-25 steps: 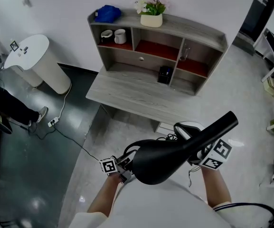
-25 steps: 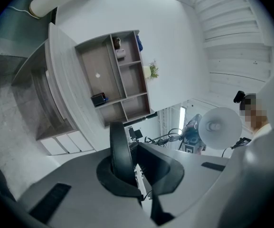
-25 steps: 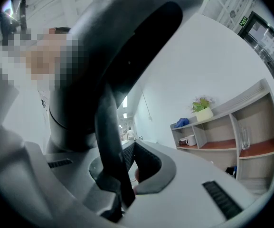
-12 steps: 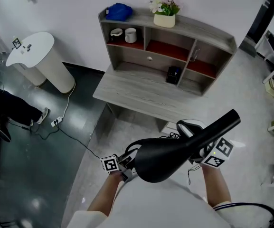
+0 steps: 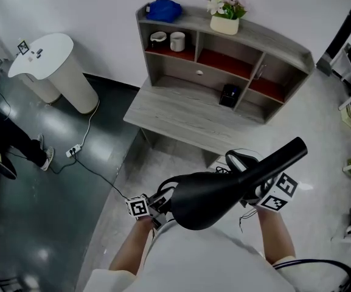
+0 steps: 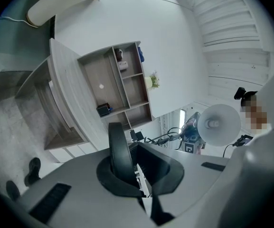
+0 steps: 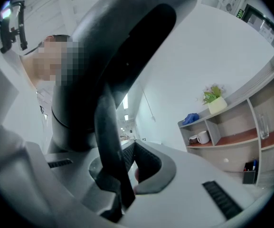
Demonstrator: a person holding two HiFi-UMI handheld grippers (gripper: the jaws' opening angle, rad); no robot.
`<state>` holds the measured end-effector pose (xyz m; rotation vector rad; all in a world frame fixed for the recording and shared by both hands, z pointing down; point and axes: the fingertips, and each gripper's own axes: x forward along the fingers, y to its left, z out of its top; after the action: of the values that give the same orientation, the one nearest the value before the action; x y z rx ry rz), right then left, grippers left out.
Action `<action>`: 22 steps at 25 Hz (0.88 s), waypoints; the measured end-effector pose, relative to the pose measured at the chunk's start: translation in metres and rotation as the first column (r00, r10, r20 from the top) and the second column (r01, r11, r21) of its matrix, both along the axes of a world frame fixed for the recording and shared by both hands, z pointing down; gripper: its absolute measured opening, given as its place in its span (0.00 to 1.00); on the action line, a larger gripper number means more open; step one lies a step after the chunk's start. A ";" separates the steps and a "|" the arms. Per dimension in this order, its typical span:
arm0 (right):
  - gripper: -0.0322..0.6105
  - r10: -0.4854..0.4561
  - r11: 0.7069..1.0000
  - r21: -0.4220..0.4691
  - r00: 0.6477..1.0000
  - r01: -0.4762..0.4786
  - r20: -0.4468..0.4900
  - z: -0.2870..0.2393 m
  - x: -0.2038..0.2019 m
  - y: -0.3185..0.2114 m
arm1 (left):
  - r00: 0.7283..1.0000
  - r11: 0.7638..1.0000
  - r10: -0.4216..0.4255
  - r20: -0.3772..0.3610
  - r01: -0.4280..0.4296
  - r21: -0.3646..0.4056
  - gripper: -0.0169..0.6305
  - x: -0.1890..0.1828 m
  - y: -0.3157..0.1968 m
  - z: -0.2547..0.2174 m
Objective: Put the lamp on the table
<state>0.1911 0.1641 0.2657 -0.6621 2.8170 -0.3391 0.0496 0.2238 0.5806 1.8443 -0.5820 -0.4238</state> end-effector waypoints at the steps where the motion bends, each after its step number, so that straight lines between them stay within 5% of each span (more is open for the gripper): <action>1: 0.08 -0.007 1.000 0.000 1.000 0.007 0.003 0.000 -0.003 -0.005 | 1.000 1.000 -0.005 0.002 0.005 0.000 0.04 -0.002 -0.003 0.001; 22: 0.08 -0.271 0.960 0.080 0.962 0.268 0.039 -0.013 -0.042 -0.166 | 0.971 0.968 -0.237 0.014 0.235 0.090 0.04 -0.033 -0.153 -0.020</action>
<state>0.1492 -0.0019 0.2523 -0.2491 2.8577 -0.2898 0.0166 0.0709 0.5601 1.8721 -0.8158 -0.5934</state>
